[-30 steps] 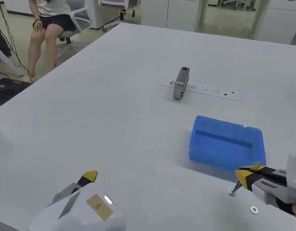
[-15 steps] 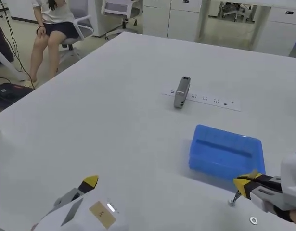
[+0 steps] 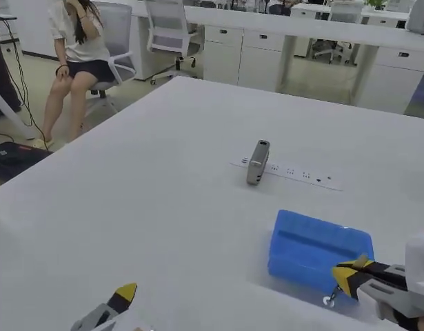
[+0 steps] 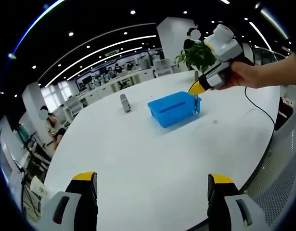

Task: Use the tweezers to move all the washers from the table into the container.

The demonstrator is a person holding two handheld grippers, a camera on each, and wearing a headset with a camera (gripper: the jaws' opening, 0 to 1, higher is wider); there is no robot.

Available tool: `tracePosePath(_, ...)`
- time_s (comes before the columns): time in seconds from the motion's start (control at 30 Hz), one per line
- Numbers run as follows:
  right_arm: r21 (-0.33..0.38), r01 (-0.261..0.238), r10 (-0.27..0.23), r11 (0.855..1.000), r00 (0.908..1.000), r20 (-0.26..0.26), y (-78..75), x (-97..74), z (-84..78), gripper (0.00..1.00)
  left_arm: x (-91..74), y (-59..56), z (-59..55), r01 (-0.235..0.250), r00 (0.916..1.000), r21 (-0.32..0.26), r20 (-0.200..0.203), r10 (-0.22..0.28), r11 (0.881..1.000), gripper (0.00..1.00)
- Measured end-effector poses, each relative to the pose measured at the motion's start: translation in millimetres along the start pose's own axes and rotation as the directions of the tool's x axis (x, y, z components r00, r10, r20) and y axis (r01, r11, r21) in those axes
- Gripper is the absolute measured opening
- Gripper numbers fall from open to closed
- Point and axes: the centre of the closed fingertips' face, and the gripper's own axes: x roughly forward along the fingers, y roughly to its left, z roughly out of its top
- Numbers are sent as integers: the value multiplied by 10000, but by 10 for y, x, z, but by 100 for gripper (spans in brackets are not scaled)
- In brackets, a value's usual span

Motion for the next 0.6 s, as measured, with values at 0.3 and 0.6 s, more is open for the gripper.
tracePosePath(0.3,42,235,-236,9997,9994,262,-116,-25,149,1,8,-12,-9,8,10000,164,-53,-8,9999,99)
tracePosePath(0.6,42,637,-638,9980,9973,358,-287,102,234,1,18,-8,-20,30,10000,72,-94,-30,10000,98)
